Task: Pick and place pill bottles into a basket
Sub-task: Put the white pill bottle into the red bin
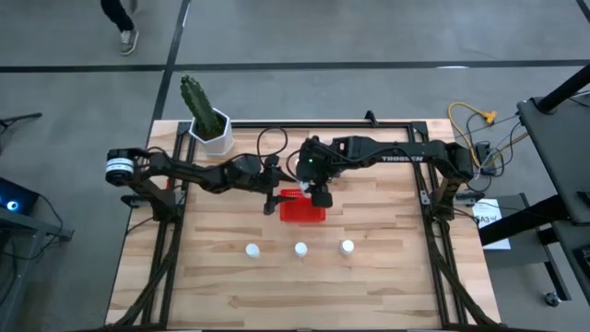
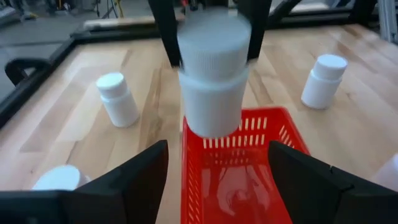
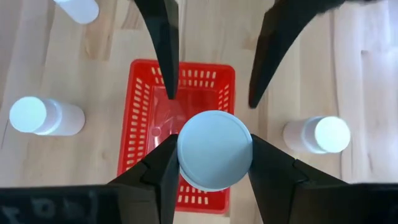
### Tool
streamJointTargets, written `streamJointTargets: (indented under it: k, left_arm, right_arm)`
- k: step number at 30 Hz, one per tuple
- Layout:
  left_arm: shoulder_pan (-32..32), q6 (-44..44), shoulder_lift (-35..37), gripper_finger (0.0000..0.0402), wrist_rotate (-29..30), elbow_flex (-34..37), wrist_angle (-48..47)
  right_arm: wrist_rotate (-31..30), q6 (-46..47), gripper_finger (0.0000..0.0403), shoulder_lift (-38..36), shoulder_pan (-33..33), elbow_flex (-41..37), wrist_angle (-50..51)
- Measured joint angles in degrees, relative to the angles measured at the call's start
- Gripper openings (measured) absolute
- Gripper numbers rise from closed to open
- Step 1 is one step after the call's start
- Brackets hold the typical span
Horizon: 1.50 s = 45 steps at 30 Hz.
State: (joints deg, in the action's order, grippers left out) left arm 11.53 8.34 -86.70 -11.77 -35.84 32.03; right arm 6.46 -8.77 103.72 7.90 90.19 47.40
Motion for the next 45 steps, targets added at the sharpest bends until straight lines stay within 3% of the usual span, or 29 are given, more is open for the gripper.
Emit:
streamJointTargets:
  k: [13, 28, 45]
  left_arm:
    - [0.0, -0.5, 13.2, 0.0258, 0.2, 10.9, 2.4]
    - [0.0, -3.5, 32.2, 0.0258, 5.2, 24.7, 9.6]
    - [0.0, -3.6, 33.9, 0.0258, 6.3, 25.5, 9.5]
  right_arm:
    - [0.0, 1.3, 0.0145, 0.0, 0.0, -6.3, -5.7]
    - [0.2, 2.3, 0.0145, 0.0, 0.0, -12.2, -9.3]
    - [0.2, 2.5, 0.0145, 0.0, 0.0, -17.4, -16.5]
